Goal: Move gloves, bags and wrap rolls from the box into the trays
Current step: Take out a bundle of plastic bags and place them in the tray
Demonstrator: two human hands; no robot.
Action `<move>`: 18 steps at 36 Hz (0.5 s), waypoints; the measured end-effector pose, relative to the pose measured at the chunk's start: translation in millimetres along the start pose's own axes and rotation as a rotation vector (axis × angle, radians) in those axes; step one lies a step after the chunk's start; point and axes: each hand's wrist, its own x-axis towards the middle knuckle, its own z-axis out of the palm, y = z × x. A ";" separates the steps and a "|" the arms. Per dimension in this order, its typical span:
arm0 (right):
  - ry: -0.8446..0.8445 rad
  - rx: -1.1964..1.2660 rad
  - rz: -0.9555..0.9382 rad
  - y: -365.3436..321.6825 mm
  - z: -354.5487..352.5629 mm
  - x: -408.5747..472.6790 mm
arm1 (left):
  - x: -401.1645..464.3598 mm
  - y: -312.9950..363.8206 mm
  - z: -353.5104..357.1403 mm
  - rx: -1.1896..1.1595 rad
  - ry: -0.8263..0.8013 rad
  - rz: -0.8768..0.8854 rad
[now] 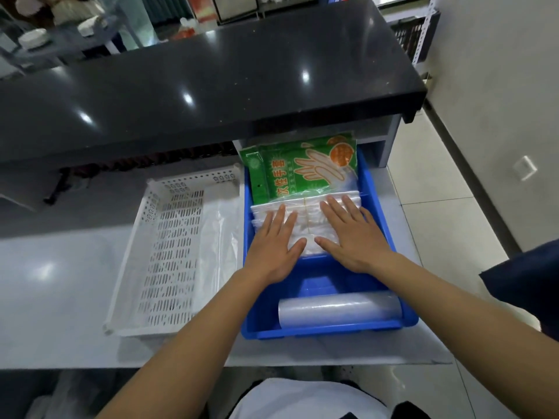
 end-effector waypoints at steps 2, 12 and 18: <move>0.014 -0.020 0.006 -0.7 0.4 -0.2 | 1.3 0.3 -0.2 0.011 -0.003 -0.005; -0.009 -0.014 0.042 -8.3 -7.4 -3.5 | -8.6 4.0 -9.2 -0.062 -0.021 -0.019; 0.078 0.087 0.102 -43.0 -31.4 -30.0 | -57.2 -1.2 -36.4 -0.217 0.083 0.051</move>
